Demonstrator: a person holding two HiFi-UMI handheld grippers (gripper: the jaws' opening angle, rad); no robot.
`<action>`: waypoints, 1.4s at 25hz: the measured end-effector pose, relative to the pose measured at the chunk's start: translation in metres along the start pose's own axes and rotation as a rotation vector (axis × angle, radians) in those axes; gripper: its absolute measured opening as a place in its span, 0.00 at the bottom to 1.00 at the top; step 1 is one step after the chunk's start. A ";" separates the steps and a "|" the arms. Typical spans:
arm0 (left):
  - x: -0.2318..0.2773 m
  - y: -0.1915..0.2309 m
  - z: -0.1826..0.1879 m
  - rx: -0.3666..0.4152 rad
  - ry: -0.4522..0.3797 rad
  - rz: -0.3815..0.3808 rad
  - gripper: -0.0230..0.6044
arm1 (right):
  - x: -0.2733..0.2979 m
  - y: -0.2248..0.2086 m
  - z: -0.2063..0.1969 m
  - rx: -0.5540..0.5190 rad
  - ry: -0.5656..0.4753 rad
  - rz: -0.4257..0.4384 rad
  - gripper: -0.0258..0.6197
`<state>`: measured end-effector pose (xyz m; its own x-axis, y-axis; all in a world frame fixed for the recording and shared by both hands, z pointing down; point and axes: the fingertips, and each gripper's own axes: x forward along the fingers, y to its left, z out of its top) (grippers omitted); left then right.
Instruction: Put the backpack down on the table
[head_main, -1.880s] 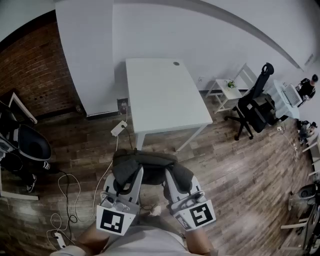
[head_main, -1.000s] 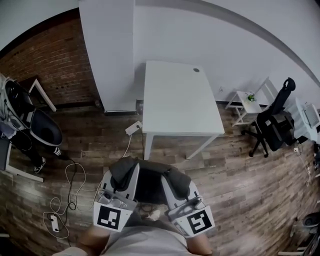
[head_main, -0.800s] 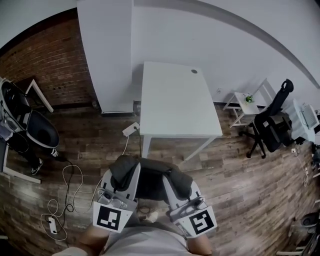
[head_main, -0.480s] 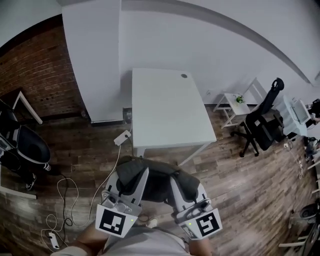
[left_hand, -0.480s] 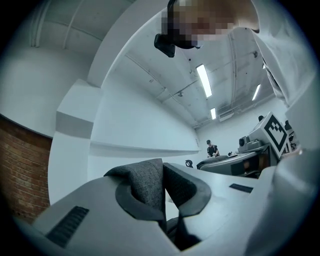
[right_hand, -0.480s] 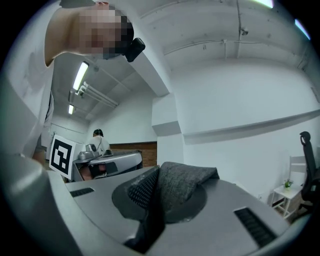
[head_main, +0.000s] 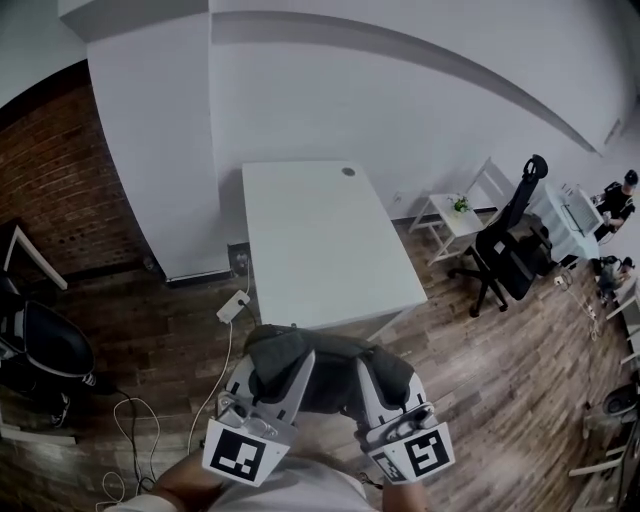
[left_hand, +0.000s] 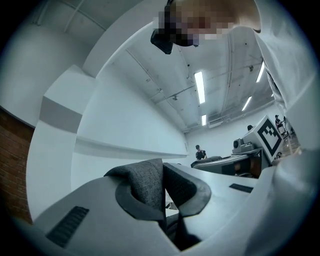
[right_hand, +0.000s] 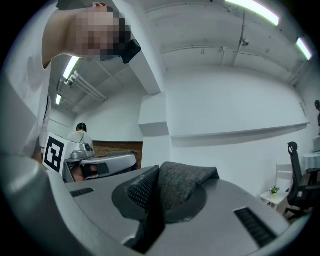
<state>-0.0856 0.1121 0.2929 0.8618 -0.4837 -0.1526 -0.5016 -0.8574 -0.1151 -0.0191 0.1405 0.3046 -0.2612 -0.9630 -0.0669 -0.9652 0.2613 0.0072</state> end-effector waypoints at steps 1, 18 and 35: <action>0.001 0.004 0.000 0.010 0.001 -0.012 0.10 | 0.004 0.000 0.001 -0.003 0.000 -0.006 0.12; 0.070 0.055 0.005 -0.106 0.016 0.108 0.10 | 0.059 -0.046 0.010 0.039 0.020 0.133 0.12; 0.110 0.087 0.047 0.003 -0.073 0.147 0.10 | 0.102 -0.078 0.065 -0.062 -0.064 0.173 0.12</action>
<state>-0.0381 -0.0069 0.2200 0.7716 -0.5893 -0.2393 -0.6219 -0.7779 -0.0896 0.0306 0.0257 0.2319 -0.4244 -0.8971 -0.1227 -0.9051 0.4165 0.0853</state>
